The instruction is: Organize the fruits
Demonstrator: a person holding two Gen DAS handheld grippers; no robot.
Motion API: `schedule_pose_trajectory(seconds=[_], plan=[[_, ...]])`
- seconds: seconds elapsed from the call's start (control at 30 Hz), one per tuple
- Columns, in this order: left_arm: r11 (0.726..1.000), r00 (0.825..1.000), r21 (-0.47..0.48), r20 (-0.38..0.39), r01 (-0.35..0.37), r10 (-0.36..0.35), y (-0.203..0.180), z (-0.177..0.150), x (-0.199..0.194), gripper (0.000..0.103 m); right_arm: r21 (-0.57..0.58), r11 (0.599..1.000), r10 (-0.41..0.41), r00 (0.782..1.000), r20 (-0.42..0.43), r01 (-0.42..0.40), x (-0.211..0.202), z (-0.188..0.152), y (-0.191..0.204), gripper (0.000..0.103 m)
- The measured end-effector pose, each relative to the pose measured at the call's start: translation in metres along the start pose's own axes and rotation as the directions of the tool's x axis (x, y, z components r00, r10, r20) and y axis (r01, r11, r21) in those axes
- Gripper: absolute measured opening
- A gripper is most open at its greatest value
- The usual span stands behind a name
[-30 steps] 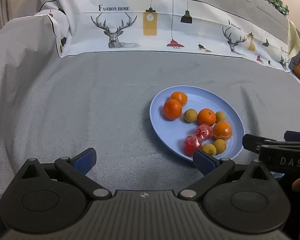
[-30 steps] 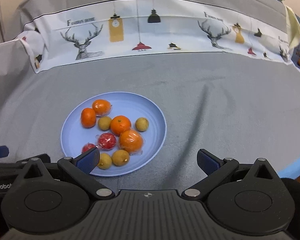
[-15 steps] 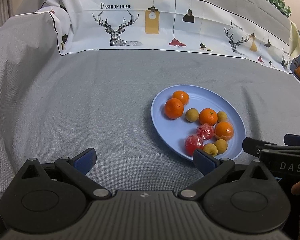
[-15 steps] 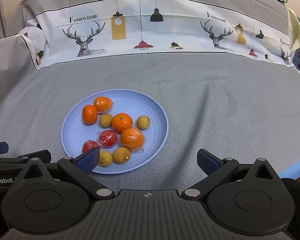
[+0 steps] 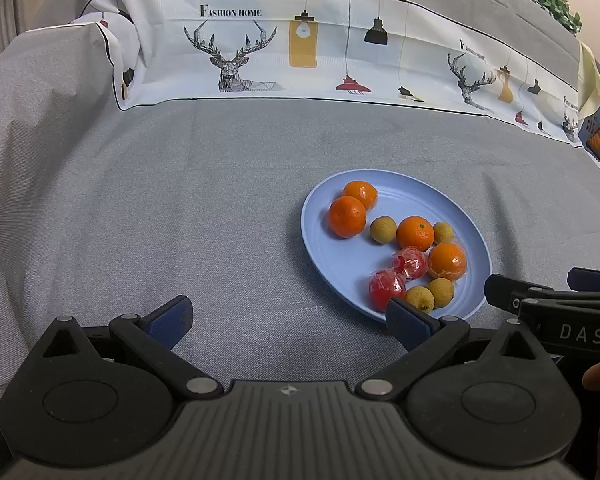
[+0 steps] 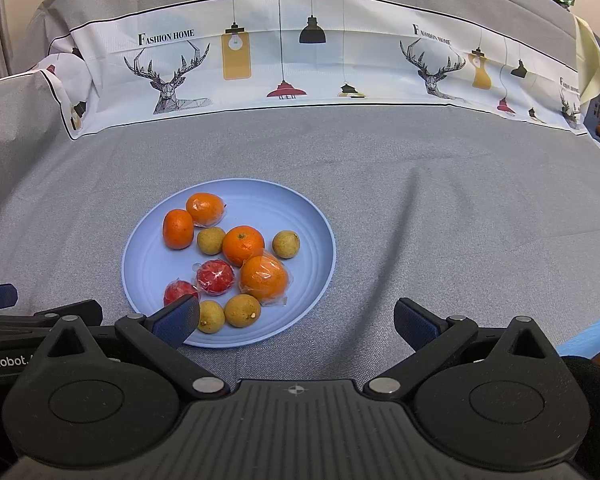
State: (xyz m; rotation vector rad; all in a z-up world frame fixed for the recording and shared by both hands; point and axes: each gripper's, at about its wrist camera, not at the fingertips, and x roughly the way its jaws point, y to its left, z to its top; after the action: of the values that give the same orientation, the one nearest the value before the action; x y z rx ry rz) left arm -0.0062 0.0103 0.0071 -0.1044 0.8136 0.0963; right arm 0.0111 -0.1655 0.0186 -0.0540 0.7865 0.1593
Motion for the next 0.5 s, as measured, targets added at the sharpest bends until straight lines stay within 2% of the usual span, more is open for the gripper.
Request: schedule_pose_trajectory(seconds=[0.5], plan=[[1.0,1.0,0.007,0.003,0.008,-0.008,-0.0035,-0.0014,-0.0001,0.103,0.006,1.0,-0.004,1.0,-0.003,0.004,0.0007,-0.0003,-0.0036,0.102]])
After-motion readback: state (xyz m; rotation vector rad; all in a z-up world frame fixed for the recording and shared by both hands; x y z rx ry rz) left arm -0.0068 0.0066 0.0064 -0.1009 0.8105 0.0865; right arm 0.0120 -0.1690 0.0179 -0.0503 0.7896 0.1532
